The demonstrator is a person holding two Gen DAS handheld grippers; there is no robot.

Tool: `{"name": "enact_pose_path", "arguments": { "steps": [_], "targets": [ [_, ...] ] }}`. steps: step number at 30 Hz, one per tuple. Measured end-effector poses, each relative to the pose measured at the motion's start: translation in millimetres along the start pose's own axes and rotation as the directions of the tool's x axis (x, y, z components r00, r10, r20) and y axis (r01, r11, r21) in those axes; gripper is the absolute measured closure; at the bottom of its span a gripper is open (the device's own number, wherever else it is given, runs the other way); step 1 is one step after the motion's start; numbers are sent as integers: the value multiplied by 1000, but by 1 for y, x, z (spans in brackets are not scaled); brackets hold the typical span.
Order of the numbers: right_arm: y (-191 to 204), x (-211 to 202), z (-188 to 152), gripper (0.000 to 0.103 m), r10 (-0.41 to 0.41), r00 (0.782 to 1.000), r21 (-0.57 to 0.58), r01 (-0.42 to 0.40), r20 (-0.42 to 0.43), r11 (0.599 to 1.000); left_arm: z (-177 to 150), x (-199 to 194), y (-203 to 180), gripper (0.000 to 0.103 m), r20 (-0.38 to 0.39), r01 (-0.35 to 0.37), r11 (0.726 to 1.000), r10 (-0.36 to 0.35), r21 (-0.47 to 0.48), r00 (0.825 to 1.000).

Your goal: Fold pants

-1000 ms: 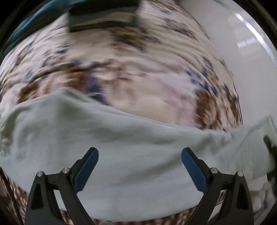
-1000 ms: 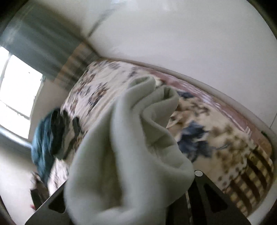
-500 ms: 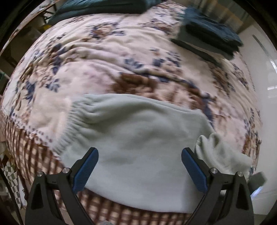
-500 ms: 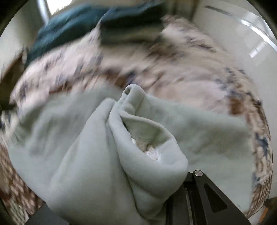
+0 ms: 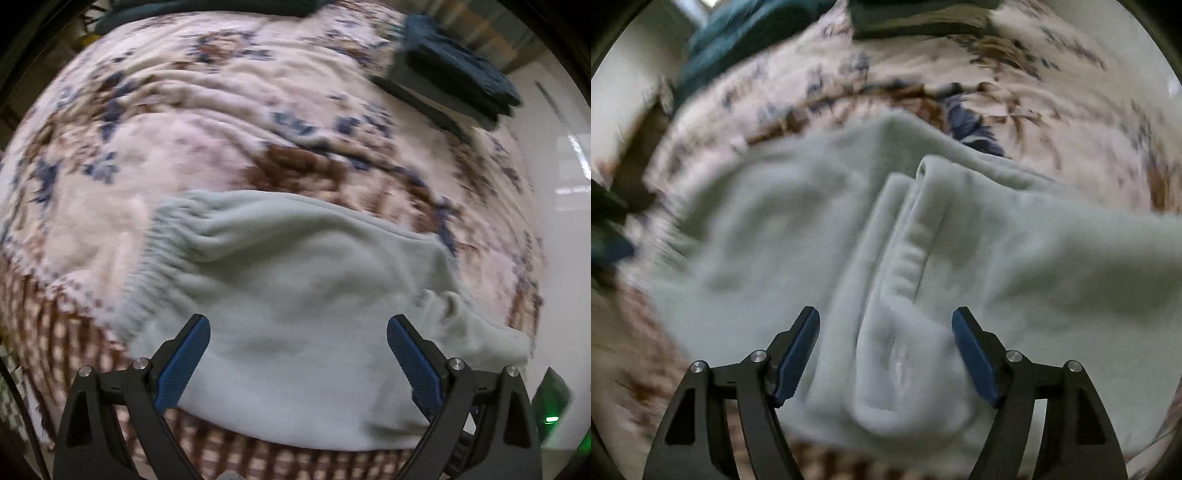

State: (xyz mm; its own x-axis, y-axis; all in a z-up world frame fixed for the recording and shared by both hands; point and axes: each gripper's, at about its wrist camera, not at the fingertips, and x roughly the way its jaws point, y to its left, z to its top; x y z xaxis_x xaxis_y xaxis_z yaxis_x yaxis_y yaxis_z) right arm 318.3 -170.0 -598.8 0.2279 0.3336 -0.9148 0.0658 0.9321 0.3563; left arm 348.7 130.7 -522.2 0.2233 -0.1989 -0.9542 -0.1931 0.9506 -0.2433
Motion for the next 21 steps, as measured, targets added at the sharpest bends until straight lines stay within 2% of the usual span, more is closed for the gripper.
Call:
{"name": "enact_pose_path", "arguments": {
  "steps": [1,3,5,6,7,8,9,10,11,12,16,17,18,19,20,21],
  "targets": [
    [-11,-13,-1,26,23,1000,50,-23,7,998,-2,2,-9,5,-7,24,1000,-24,12,1000],
    [-42,-40,-7,26,-18,1000,170,16,11,985,-6,9,-29,5,-40,65,997,-64,33,997],
    [-76,-55,-16,26,-56,998,292,53,1,955,-13,28,-56,5,-123,122,991,-113,61,986],
    [-99,-61,-24,26,-53,999,377,54,-13,925,-19,44,-71,5,-191,147,986,-130,78,973],
    [-116,-63,-31,26,-31,999,438,35,-17,898,-24,51,-78,5,-225,157,984,-135,84,965],
    [-134,-65,-39,26,6,1000,507,4,-18,862,-31,63,-89,8,-272,181,979,-150,91,951],
    [-151,-65,-51,26,45,999,584,-28,-15,811,-36,70,-97,10,-295,187,978,-152,96,943],
    [-162,-64,-60,26,74,997,632,-52,-8,774,-41,76,-106,16,-310,198,974,-157,107,938],
    [-172,-64,-70,26,93,996,676,-69,1,733,-46,82,-115,28,-324,206,970,-155,128,933],
    [-180,-65,-80,27,100,995,709,-80,14,701,-51,87,-123,33,-326,201,967,-142,154,935],
    [-186,-66,-97,27,72,997,742,-71,31,667,-66,111,-141,36,-382,169,957,-69,236,922],
    [-189,-64,-101,27,66,998,759,-52,12,649,-68,114,-142,41,-378,153,955,-48,253,924],
    [-192,-62,-108,28,92,995,786,-80,29,613,-70,116,-144,45,-371,136,951,-24,278,928],
    [-194,-60,-111,28,110,993,800,-97,39,592,-71,116,-144,64,-360,120,947,-5,297,933],
    [-195,-58,-113,28,110,993,808,-95,37,581,-71,116,-143,75,-353,107,945,9,308,936],
    [-197,-56,-115,30,100,994,812,-97,48,576,-70,115,-140,79,-348,101,945,14,310,937]
  ]
}}
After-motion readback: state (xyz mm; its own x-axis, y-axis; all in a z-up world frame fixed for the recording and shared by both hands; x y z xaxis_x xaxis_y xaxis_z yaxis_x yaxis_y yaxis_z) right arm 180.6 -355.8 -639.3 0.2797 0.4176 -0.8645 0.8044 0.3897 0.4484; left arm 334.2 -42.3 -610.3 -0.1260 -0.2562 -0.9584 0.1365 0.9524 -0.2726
